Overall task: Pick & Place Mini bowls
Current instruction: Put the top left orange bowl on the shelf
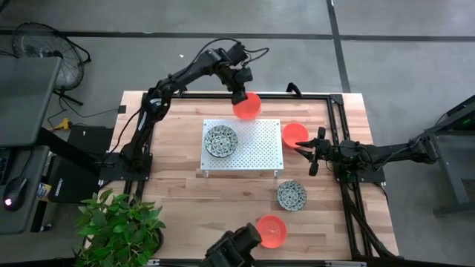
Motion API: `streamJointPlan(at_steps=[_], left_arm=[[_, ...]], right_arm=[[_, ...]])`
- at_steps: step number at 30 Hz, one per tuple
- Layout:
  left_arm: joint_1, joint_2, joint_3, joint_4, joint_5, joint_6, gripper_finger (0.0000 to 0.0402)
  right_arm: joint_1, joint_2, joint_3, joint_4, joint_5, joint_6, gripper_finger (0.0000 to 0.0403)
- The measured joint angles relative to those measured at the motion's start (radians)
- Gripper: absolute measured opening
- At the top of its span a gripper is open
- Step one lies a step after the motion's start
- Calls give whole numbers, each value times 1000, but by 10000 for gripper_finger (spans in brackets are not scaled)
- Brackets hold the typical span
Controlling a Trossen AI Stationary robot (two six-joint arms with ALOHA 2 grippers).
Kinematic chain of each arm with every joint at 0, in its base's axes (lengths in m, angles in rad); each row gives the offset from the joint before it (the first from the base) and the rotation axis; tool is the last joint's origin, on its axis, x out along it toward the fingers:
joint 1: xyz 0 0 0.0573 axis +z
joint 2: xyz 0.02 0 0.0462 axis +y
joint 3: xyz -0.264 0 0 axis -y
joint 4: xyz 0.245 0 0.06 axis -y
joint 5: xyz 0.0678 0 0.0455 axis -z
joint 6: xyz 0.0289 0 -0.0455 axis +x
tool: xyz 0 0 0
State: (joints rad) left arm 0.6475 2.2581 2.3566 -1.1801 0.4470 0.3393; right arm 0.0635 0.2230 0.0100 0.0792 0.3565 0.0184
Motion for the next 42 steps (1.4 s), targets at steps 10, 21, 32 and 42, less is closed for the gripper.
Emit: streamJointPlan(at_steps=[10,21,32,42], left_arm=[[-41,-18,-2,3,12,21,0],[-19,-130,-1,29,-13,-3,0],[-19,-161,-1,-66,-44,-3,0],[-21,-165,-1,-82,-57,-3,0]], right_arm=[[0,0,0,0,0,0,94],[0,0,0,40,65,-90,94],[0,0,0,191,395,561,94],[-1,-2,0,380,561,896,94]])
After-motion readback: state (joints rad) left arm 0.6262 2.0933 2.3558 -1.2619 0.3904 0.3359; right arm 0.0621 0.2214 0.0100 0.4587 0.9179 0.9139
